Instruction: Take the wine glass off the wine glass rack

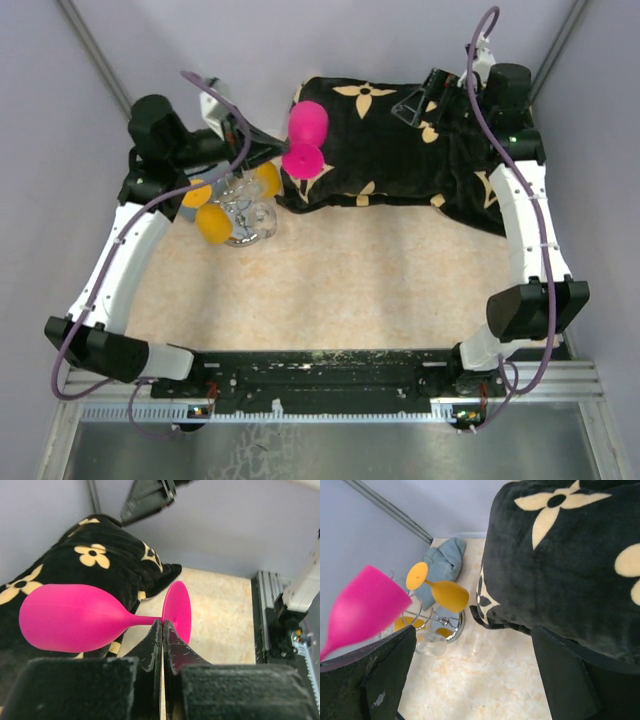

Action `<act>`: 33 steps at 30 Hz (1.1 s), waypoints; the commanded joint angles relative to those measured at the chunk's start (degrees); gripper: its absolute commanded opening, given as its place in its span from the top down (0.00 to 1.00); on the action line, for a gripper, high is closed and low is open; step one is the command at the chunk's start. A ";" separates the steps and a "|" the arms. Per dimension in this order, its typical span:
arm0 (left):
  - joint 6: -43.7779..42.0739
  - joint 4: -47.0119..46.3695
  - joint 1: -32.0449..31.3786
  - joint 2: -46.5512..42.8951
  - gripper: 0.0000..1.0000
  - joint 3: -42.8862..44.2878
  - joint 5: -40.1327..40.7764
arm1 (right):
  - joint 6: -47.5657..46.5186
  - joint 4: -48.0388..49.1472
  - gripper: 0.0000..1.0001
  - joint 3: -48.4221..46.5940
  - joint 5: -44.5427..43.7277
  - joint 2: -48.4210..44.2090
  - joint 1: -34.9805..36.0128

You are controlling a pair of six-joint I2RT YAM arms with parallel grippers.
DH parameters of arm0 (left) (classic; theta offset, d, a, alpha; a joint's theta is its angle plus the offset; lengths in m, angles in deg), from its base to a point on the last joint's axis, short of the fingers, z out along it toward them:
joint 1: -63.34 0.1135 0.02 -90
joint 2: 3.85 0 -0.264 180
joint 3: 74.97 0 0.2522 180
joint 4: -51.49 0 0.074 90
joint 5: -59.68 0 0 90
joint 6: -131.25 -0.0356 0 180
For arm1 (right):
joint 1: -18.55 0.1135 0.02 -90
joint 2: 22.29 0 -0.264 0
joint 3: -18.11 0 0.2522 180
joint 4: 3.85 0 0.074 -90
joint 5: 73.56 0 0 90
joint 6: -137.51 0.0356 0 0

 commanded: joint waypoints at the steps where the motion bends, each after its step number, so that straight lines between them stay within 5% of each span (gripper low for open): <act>1: -22.93 14.78 -7.80 -1.94 1.00 1.19 6.07 | -3.05 -3.21 0.02 -4.39 1.44 -3.55 -1.49; 15: -58.34 21.61 -24.89 -4.91 1.00 -11.07 20.70 | -9.15 -10.48 0.02 -2.91 2.73 -5.65 -2.12; 33: -89.60 15.07 -31.78 -7.27 1.00 -30.09 30.36 | -15.31 -17.32 0.04 0.46 11.91 -2.01 -1.24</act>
